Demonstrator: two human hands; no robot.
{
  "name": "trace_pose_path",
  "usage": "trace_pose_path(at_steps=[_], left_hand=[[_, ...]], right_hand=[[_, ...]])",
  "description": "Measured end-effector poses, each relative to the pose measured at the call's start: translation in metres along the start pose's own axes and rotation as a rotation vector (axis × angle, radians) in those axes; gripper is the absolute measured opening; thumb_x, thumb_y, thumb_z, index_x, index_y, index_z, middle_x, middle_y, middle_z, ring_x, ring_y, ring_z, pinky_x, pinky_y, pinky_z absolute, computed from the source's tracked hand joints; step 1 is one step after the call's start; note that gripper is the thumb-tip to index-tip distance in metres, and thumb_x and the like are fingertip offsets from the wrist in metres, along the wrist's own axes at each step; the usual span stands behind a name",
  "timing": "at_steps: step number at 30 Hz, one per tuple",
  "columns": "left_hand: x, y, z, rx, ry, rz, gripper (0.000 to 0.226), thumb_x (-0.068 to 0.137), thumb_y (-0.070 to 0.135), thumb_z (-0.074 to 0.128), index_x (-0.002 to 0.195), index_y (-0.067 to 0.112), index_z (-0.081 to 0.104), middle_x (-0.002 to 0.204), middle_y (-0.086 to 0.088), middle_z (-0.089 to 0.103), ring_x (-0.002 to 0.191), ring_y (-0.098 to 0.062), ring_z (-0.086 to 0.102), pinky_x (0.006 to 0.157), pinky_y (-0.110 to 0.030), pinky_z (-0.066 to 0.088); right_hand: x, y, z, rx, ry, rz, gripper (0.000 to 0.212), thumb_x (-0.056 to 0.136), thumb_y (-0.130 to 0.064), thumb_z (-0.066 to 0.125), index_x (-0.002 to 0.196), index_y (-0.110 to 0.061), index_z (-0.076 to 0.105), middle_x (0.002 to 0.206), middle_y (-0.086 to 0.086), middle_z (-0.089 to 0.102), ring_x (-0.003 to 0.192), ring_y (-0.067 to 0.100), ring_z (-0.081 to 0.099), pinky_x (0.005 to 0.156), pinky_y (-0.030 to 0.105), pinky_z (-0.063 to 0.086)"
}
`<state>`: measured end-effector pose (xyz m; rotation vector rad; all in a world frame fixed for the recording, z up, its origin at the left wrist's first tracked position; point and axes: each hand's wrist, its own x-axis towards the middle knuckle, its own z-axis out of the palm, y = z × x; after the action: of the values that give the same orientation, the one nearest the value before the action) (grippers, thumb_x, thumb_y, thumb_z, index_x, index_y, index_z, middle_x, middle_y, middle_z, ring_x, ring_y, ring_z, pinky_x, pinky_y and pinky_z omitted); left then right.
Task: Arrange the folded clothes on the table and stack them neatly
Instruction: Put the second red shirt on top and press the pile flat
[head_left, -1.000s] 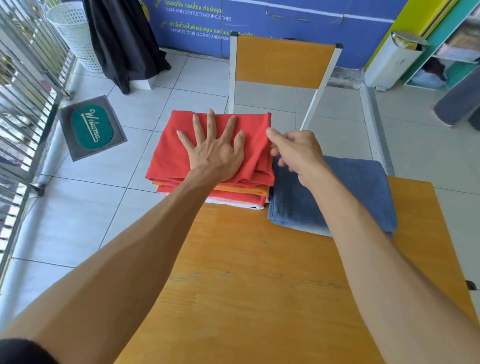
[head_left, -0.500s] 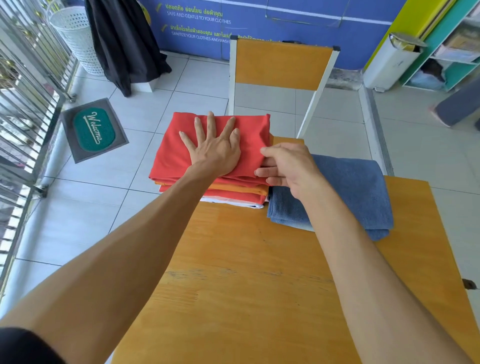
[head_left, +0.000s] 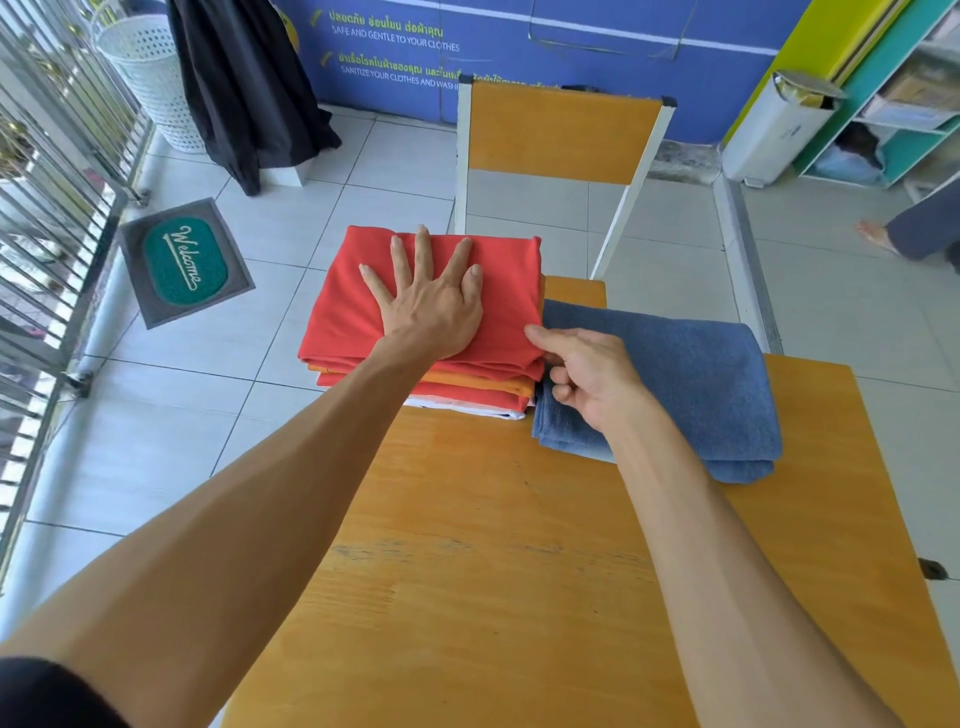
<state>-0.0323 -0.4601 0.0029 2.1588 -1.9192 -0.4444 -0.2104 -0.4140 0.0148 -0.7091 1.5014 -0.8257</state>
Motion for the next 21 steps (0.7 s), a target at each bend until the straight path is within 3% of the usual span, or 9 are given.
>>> trace_pose_path(at_steps=[2,7,10,13,15,17,19,21], left_hand=[[-0.002,0.0,-0.001,0.008,0.015,0.006,0.058,0.098,0.056,0.008,0.154,0.042,0.012,0.164,-0.007,-0.009,0.149,-0.033,-0.017,0.11,-0.066,-0.017],[-0.007,0.003,-0.002,0.048,0.058,0.033,0.057,0.1,0.052,0.01,0.155,0.037,0.012,0.164,-0.011,-0.01,0.149,-0.031,-0.018,0.111,-0.066,-0.015],[-0.008,0.003,-0.001,0.068,0.069,0.047,0.057,0.1,0.052,0.009,0.155,0.037,0.012,0.164,-0.01,-0.01,0.149,-0.031,-0.017,0.112,-0.066,-0.012],[-0.007,-0.003,-0.002,0.045,0.066,-0.001,0.056,0.098,0.056,0.008,0.153,0.043,0.013,0.165,-0.008,-0.006,0.15,-0.03,-0.014,0.111,-0.068,-0.01],[-0.006,-0.005,-0.002,0.042,0.061,-0.032,0.056,0.097,0.057,0.009,0.152,0.046,0.013,0.165,-0.008,-0.005,0.15,-0.028,-0.013,0.11,-0.069,-0.01],[-0.005,-0.004,-0.002,0.055,0.055,-0.041,0.056,0.097,0.057,0.009,0.152,0.045,0.012,0.165,-0.008,-0.006,0.15,-0.028,-0.014,0.11,-0.07,-0.011],[-0.005,-0.003,-0.002,0.056,0.057,-0.049,0.056,0.098,0.054,0.009,0.153,0.043,0.011,0.164,-0.009,-0.007,0.15,-0.029,-0.015,0.109,-0.069,-0.013],[-0.006,-0.002,-0.002,0.066,0.071,-0.033,0.057,0.099,0.051,0.009,0.155,0.038,0.011,0.164,-0.01,-0.008,0.15,-0.029,-0.015,0.111,-0.067,-0.012]], right_hand=[[0.0,-0.001,-0.001,-0.028,-0.018,-0.02,0.028,0.076,-0.025,0.089,0.09,-0.012,0.068,0.066,-0.004,0.059,0.044,0.006,0.041,0.04,0.022,0.033],[0.005,-0.024,0.016,-0.231,0.089,-0.234,0.042,0.071,-0.062,0.08,0.09,-0.025,0.073,0.079,-0.015,0.072,0.066,0.003,0.062,0.056,0.021,0.044],[0.019,-0.038,0.027,-0.357,0.178,-0.354,0.028,0.084,-0.042,0.075,0.084,-0.015,0.075,0.075,-0.008,0.071,0.069,0.011,0.064,0.057,0.023,0.047],[0.034,-0.034,0.021,-0.269,0.262,-0.227,0.031,0.089,-0.025,0.071,0.097,0.005,0.072,0.072,0.006,0.06,0.065,0.019,0.053,0.054,0.028,0.04],[0.036,-0.024,0.016,-0.227,0.257,-0.121,0.025,0.092,-0.023,0.069,0.088,0.001,0.072,0.071,0.008,0.056,0.066,0.02,0.049,0.052,0.03,0.036],[0.036,-0.022,0.02,-0.376,0.269,-0.168,0.025,0.092,-0.021,0.065,0.07,-0.013,0.061,0.066,0.002,0.052,0.069,0.021,0.05,0.055,0.028,0.036],[0.034,-0.032,0.031,-0.581,0.367,-0.309,0.003,0.087,-0.014,0.062,0.086,-0.016,0.06,0.08,-0.002,0.057,0.082,0.023,0.054,0.065,0.029,0.043],[0.033,-0.047,0.05,-0.74,0.475,-0.526,0.03,0.084,-0.009,0.058,0.114,-0.015,0.059,0.111,0.002,0.061,0.105,0.024,0.056,0.082,0.039,0.048]])
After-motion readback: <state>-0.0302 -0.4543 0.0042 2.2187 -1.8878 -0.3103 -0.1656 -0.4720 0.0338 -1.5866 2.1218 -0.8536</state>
